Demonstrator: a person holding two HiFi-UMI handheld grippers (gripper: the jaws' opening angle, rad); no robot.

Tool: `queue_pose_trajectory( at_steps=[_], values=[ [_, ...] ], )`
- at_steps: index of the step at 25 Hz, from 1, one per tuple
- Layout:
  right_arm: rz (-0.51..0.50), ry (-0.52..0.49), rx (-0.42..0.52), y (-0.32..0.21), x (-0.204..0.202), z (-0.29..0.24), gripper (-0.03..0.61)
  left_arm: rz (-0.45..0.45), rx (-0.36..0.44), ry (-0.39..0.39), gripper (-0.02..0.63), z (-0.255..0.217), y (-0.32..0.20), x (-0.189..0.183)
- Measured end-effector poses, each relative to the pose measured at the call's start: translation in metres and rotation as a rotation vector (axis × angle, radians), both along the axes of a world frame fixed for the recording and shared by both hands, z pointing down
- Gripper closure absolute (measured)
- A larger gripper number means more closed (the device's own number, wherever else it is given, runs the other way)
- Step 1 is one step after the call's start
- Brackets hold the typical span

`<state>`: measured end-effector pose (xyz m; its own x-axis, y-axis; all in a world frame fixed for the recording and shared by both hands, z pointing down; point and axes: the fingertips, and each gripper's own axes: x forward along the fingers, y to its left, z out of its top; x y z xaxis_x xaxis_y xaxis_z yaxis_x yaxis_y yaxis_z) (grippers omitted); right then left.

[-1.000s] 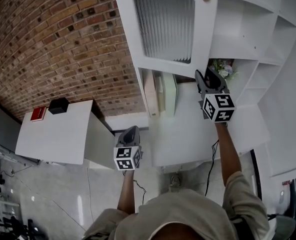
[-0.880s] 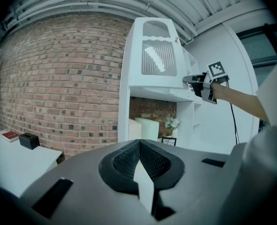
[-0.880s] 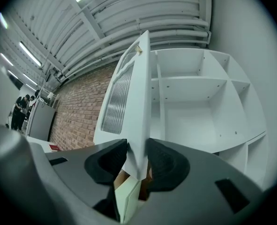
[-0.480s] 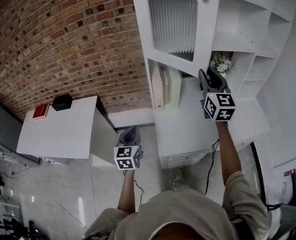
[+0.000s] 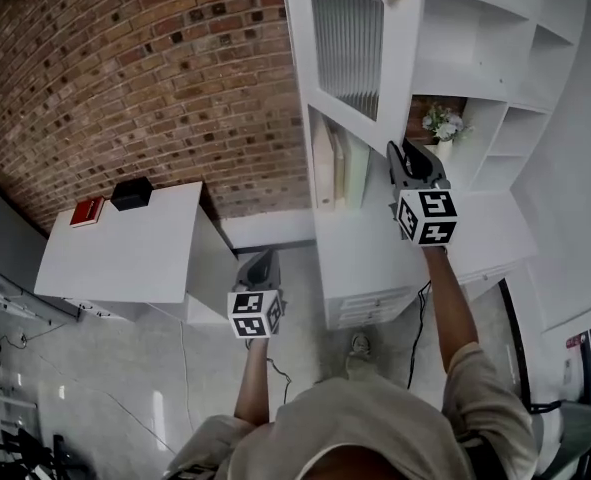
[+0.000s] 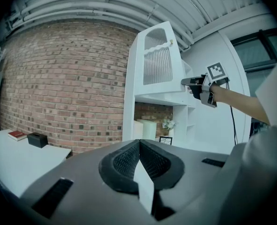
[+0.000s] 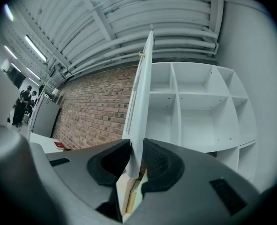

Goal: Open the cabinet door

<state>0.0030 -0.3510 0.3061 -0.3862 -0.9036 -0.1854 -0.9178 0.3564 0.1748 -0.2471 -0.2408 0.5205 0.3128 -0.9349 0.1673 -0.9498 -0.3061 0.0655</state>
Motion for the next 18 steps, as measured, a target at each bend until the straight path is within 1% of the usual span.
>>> queue_pose_trajectory(
  at_steps=[10,18],
  values=[
    [-0.041,0.000,0.003,0.030,-0.047,-0.001,0.492,-0.070,-0.001,0.004,0.588,0.001,0.044,-0.042],
    [-0.088,0.033,0.031,0.044,-0.089,-0.001,0.489,-0.137,-0.009,0.007,0.588,0.002,0.071,-0.067]
  ],
)
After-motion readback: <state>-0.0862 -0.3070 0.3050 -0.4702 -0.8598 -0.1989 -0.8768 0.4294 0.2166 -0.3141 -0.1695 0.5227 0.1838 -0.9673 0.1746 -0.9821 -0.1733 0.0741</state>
